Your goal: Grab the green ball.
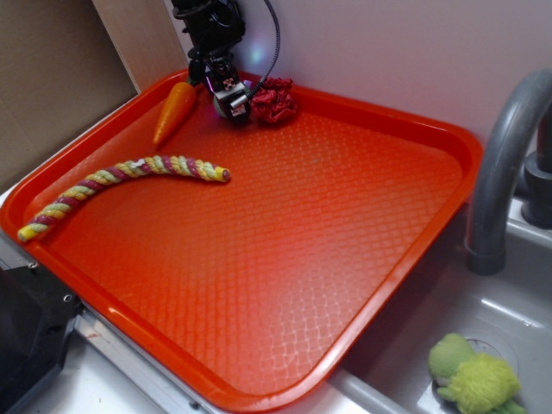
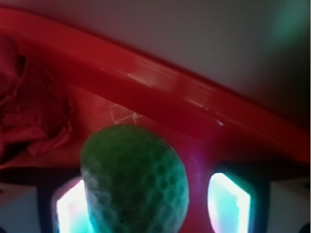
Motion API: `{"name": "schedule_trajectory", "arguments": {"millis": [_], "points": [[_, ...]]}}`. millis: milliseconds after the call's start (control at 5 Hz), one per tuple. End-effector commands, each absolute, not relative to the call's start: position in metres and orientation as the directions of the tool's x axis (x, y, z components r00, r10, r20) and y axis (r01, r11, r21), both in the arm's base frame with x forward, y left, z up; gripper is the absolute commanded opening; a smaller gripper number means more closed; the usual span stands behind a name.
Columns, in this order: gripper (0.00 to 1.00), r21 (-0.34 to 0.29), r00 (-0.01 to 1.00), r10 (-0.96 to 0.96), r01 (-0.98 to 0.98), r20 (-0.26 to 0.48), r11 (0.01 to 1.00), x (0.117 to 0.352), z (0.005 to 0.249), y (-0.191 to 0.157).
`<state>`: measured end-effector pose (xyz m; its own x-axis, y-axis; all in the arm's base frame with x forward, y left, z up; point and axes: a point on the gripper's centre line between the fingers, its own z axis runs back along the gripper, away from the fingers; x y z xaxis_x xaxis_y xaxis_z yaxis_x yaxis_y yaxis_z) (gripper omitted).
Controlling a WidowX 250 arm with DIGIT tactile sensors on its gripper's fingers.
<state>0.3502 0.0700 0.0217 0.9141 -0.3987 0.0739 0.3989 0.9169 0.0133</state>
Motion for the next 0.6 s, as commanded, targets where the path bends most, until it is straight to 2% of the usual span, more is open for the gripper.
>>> {"name": "schedule_trajectory", "arguments": {"millis": [0, 400], "points": [[0.00, 0.060, 0.874, -0.479, 0.475, 0.088, 0.878, 0.353, 0.043, 0.052], [0.00, 0.039, 0.879, -0.470, 0.469, 0.074, 0.883, 0.340, 0.065, 0.046]]}}
